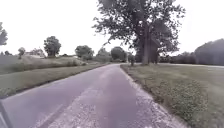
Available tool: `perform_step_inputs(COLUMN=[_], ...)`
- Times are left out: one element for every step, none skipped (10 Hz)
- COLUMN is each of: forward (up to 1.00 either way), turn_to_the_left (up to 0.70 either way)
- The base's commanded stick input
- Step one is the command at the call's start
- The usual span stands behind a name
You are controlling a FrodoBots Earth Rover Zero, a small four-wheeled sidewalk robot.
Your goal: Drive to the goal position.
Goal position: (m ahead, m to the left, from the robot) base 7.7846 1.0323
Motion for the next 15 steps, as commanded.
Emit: perform_step_inputs(forward=[0.7,0.7,0.7,0.7,0.7,0.7,0.7,0.7,0.7,0.7,0.7,0.7,0.7,0.7,0.7], turn_to_the_left=[0.0,0.0,0.0,0.0,0.0,0.0,0.0,0.0,0.0,0.0,0.0,0.0,0.0,0.0,0.0])
